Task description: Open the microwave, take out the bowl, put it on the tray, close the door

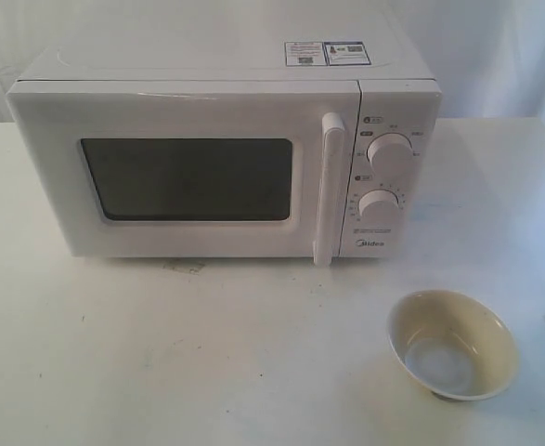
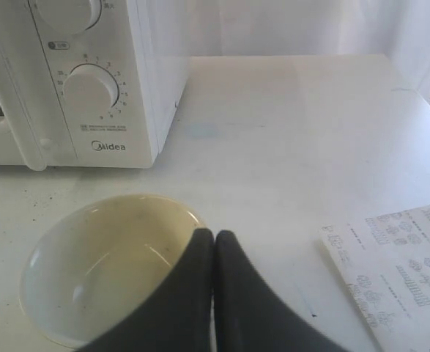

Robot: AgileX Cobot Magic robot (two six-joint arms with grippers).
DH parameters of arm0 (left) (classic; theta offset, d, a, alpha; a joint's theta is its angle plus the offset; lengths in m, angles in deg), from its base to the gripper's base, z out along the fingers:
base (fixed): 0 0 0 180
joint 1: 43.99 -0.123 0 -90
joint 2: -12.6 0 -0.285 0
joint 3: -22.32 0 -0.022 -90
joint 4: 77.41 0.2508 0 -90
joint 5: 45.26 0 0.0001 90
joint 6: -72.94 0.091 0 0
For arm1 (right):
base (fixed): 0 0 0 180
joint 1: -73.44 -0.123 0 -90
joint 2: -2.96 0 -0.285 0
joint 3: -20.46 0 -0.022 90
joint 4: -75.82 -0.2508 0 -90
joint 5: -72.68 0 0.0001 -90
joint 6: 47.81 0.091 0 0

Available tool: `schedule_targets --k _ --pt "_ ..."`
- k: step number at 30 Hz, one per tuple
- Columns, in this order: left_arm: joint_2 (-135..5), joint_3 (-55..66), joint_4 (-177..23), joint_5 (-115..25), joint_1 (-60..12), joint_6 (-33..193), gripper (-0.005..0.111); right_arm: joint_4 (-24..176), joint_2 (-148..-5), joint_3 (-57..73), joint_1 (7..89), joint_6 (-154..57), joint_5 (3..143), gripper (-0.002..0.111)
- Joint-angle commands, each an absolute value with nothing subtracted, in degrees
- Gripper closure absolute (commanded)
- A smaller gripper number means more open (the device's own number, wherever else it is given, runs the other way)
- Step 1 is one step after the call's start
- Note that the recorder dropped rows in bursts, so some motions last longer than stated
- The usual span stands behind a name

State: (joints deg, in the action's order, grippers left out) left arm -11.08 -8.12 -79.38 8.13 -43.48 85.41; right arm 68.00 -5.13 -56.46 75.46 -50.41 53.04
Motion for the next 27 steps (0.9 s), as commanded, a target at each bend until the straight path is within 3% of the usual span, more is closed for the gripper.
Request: schedule_targets --k 1,16,20,27 --pt "-10.55 -8.29 -79.54 8.23 -43.34 84.92 0.107 67.90 -4.83 -56.75 75.74 -49.96 53.05 0.108" --pt "-10.55 -8.44 -78.99 6.63 -43.34 86.48 0.107 67.90 -4.83 -56.75 75.74 -49.96 53.05 0.108" --pt "-10.55 -12.56 -81.42 -7.10 -43.52 86.26 0.107 67.90 -4.83 -56.75 75.74 -49.96 53.05 0.108" --pt "-10.55 -34.57 -84.72 -36.90 -43.99 86.26 0.107 67.90 -4.83 -56.75 75.74 -49.96 53.05 0.108"
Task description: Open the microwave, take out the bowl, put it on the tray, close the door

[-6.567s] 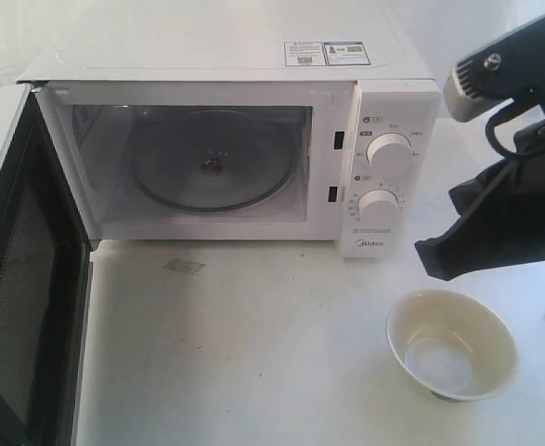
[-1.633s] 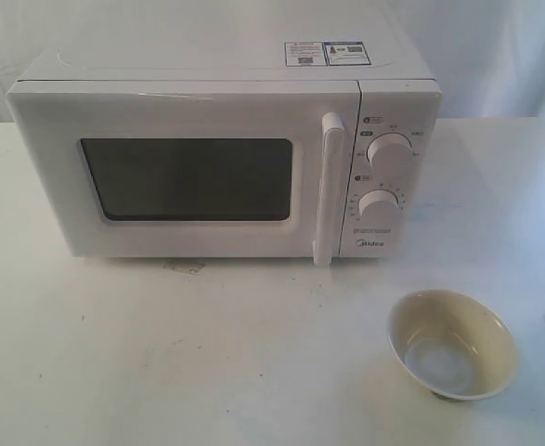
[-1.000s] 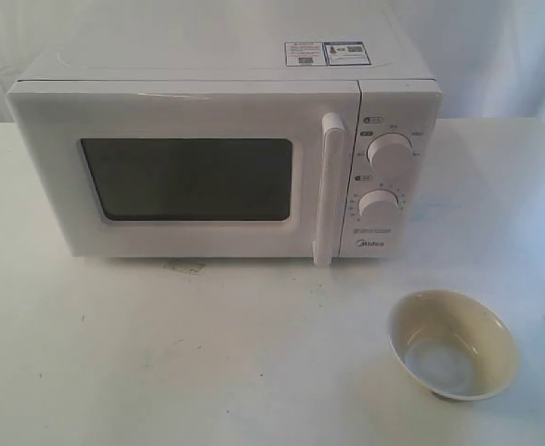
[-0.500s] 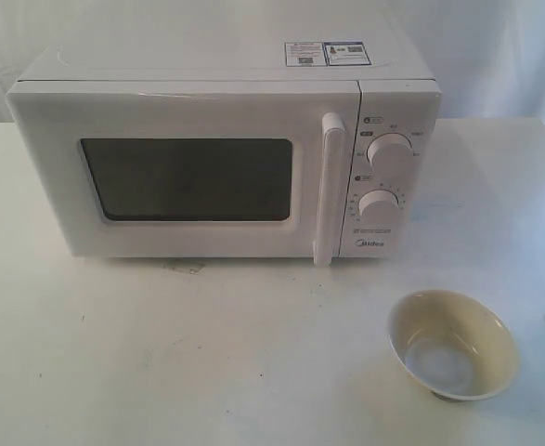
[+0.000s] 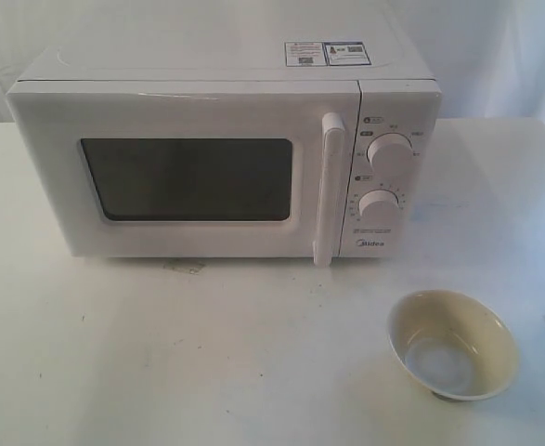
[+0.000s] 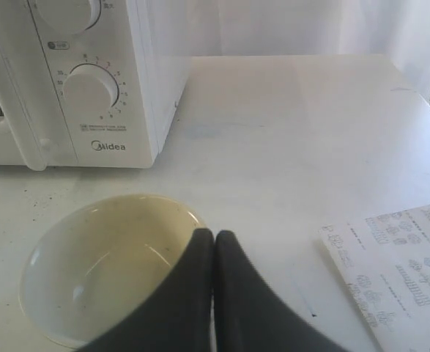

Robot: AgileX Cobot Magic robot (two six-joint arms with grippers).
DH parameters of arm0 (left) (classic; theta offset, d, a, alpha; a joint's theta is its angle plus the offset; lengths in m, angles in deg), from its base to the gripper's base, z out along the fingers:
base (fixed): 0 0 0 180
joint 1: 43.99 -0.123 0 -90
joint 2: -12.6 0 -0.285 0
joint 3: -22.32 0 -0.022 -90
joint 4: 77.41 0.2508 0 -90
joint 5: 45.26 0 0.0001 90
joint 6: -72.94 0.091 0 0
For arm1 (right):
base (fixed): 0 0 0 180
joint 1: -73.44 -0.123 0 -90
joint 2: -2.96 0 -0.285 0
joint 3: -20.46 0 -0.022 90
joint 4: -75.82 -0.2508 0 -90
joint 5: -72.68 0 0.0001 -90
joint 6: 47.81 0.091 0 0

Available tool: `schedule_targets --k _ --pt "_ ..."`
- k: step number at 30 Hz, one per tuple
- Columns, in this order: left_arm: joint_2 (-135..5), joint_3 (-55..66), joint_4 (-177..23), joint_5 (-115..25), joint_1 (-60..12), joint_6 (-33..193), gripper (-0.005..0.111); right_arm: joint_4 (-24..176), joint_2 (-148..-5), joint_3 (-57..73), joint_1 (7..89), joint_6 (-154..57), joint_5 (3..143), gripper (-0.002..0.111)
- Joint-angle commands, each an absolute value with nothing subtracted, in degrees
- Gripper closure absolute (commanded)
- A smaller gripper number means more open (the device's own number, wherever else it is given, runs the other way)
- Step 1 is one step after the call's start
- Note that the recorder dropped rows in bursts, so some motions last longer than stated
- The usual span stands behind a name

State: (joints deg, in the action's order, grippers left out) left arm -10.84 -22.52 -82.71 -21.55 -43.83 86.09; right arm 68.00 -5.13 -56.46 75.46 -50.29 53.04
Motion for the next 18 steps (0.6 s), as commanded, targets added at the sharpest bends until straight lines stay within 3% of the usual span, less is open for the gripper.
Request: schedule_targets --k 1,6,10,15,18 --pt "-10.55 -37.66 -84.72 -40.11 -43.99 85.73 0.107 67.90 -4.83 -56.75 75.74 -49.96 53.05 0.108" --pt "-10.55 -54.90 -84.87 -53.91 -43.99 75.40 0.107 67.90 -4.83 -56.75 75.74 -49.96 53.05 0.108" --pt "-6.66 -54.90 -84.66 -37.67 -43.99 72.94 0.107 67.90 -4.83 -56.75 75.74 -49.96 53.05 0.108" --pt "4.82 -54.90 -84.34 -31.58 -43.99 74.53 0.107 67.90 -4.83 -56.75 75.74 -49.96 53.05 0.108" --pt "4.82 -54.90 -84.23 -32.54 -44.05 74.65 0.107 67.90 -4.83 -56.75 75.74 -49.96 52.80 0.108"
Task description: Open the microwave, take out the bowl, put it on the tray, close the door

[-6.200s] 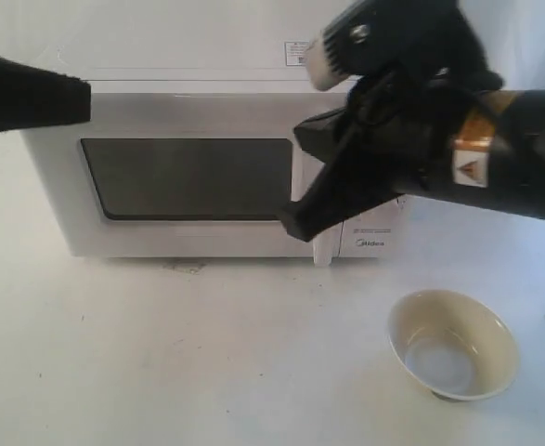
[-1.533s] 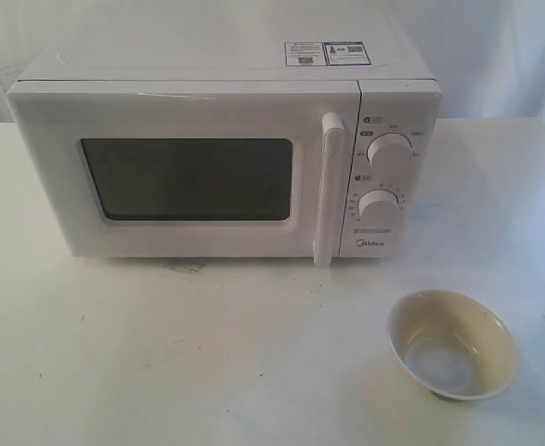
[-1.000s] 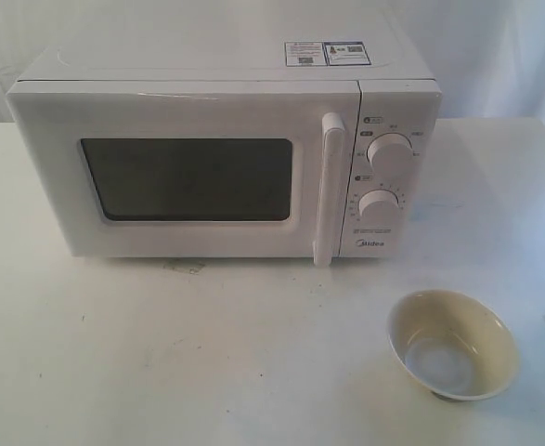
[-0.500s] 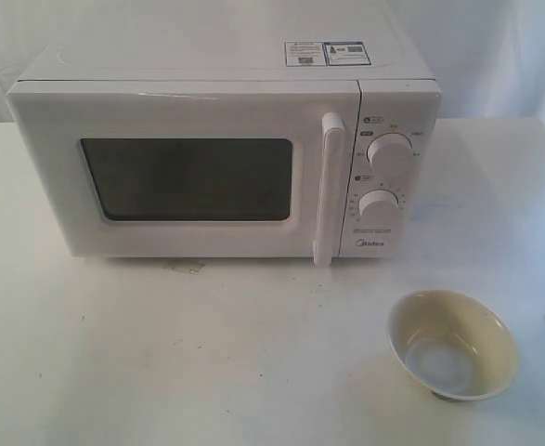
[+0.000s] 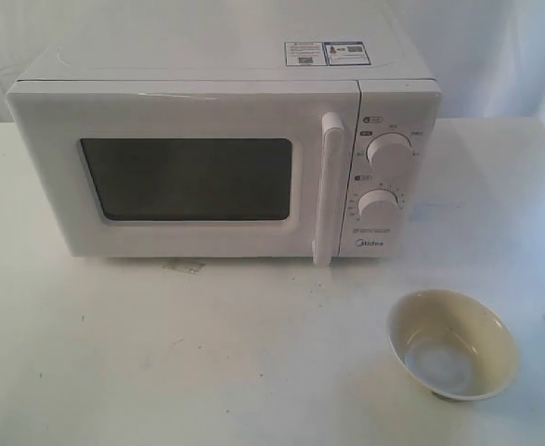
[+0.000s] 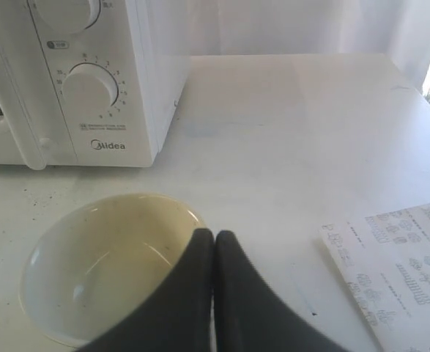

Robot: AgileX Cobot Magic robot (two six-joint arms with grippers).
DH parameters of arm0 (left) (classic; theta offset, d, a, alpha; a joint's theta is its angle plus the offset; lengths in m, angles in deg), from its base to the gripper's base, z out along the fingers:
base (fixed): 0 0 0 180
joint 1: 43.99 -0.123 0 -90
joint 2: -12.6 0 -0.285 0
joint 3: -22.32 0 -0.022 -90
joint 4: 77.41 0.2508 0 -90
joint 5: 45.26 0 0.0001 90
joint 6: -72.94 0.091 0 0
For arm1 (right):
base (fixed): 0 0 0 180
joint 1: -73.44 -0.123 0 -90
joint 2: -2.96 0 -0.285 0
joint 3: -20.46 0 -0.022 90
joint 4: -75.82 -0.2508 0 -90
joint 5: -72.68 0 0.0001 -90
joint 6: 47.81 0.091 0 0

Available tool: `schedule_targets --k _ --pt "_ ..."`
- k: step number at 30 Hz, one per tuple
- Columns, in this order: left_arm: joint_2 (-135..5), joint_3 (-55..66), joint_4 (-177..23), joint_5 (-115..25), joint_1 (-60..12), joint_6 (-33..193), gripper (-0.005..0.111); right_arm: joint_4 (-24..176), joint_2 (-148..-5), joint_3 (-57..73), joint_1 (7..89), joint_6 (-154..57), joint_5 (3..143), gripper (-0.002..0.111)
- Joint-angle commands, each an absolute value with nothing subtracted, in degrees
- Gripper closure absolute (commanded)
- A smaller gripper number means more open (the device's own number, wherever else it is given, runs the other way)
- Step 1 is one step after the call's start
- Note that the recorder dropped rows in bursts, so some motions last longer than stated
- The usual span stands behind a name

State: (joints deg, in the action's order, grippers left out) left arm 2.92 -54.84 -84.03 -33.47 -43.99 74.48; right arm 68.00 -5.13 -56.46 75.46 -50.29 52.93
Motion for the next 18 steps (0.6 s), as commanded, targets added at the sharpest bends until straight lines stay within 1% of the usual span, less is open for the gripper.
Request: schedule_targets --k 1,7,18 --pt "4.82 -54.90 -84.23 -32.43 -44.05 74.65 0.107 67.90 -4.83 -56.75 75.74 -49.96 53.05 0.108" --pt "4.82 -54.90 -83.08 -33.07 -44.05 78.95 0.107 67.90 -4.83 -56.75 75.74 -49.96 53.05 0.108" --pt "4.82 -54.90 -83.08 -33.43 -44.05 79.21 0.107 67.90 -4.83 -56.75 75.74 -49.96 53.05 0.108"
